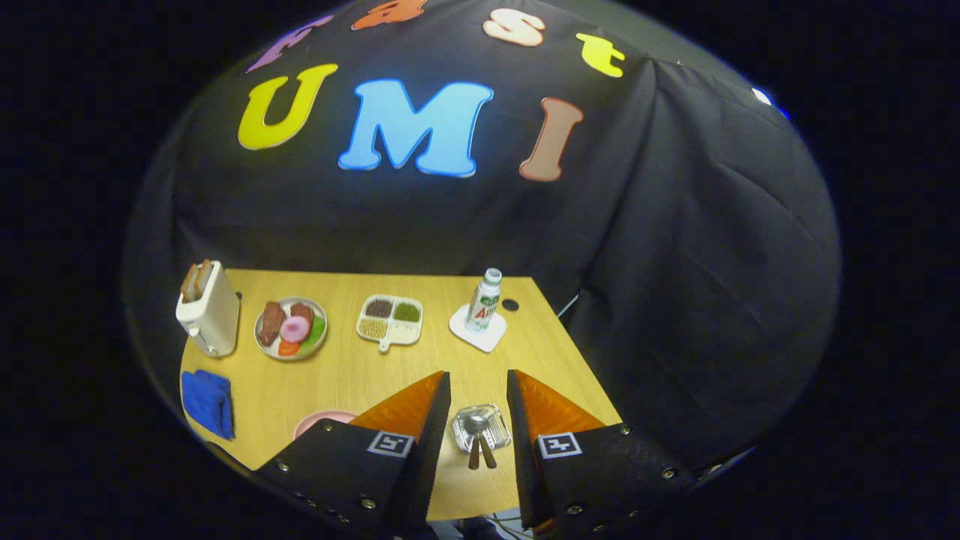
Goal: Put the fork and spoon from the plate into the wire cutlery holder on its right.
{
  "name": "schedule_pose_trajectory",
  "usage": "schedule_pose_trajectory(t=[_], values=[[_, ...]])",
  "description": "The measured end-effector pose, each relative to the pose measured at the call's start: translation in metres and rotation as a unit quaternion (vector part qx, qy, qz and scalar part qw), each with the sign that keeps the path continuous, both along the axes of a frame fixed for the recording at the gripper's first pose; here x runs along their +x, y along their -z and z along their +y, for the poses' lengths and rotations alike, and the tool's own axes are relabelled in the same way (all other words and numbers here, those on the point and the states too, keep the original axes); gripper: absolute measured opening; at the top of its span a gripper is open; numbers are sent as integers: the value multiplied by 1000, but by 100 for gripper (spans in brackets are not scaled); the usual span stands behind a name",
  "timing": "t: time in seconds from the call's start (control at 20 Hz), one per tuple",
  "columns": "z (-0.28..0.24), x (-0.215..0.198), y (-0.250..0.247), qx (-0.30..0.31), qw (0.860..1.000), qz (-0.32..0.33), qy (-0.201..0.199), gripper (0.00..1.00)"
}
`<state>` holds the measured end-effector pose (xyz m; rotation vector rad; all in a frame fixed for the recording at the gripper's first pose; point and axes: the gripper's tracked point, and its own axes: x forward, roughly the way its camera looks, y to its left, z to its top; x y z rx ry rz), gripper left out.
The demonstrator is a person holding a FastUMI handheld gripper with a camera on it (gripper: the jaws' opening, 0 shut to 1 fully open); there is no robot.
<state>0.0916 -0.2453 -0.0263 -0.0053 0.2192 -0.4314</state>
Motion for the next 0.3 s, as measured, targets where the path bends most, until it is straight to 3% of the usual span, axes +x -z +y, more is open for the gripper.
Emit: schedule_pose_trajectory(t=[0.3], values=[[33, -26, -89, -30, 984, -173, -29, 46]])
